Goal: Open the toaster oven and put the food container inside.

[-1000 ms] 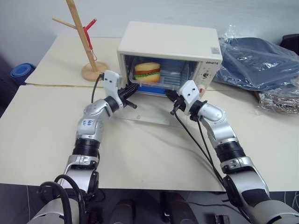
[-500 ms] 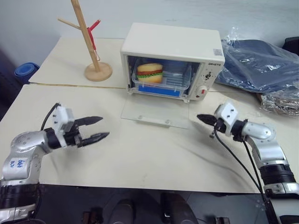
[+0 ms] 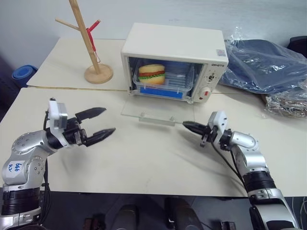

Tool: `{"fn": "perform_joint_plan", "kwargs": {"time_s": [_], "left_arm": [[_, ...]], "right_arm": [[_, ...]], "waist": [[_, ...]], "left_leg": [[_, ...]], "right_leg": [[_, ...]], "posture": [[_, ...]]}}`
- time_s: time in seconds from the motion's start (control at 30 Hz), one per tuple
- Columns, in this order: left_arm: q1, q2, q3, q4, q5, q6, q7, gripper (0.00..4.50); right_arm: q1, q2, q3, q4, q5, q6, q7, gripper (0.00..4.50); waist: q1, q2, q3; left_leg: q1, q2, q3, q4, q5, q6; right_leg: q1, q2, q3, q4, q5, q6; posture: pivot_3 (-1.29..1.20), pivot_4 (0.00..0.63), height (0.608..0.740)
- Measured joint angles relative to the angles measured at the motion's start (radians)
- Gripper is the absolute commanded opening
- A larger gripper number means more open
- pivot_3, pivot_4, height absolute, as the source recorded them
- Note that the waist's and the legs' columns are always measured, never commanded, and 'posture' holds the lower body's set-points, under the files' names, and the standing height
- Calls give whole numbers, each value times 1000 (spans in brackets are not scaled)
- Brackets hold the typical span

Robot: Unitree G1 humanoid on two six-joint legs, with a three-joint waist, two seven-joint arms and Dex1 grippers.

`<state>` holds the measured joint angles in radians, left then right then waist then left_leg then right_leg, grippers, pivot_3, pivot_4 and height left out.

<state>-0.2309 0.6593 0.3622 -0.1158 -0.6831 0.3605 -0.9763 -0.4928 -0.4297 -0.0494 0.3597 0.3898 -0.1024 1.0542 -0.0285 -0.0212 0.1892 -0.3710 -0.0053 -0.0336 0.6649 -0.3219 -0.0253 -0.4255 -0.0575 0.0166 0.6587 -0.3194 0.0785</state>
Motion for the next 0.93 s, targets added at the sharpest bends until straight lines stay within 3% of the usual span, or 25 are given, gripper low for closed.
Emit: {"fn": "perform_joint_plan", "kwargs": {"time_s": [0.27,0.43,0.6,0.87,0.93], "left_arm": [[-8,-52,31,-6,26,-18,165,4441],[76,17,16,7,142,-130,123,4441],[187,72,13,45,212,-211,38,4500],[324,92,26,63,279,-334,6,4500],[356,91,29,87,293,-366,4,4500]], "right_arm": [[-141,114,-115,-21,135,52,-127,0],[-123,65,-134,-106,183,133,-119,0],[45,-97,-97,-250,182,205,42,1599],[294,-195,-73,-215,62,-71,266,4237],[327,-195,-82,-182,48,-138,270,4474]], "waist": [[0,0,0],[0,0,0],[4,0,0],[-3,0,0],[-2,0,0]], "left_leg": [[0,0,0,0,1,-2],[-1,0,0,-3,1,-2],[-1,0,0,-3,-2,3],[2,0,2,-3,-3,5],[3,0,3,-3,-3,5]], "right_leg": [[-1,0,0,0,0,0],[-1,0,0,0,0,0],[0,-1,0,-5,0,0],[1,-1,1,-3,0,0],[1,0,2,-3,0,0]], "posture": [[0,150,740],[0,150,740],[0,150,740],[0,150,740],[0,150,740]]}}
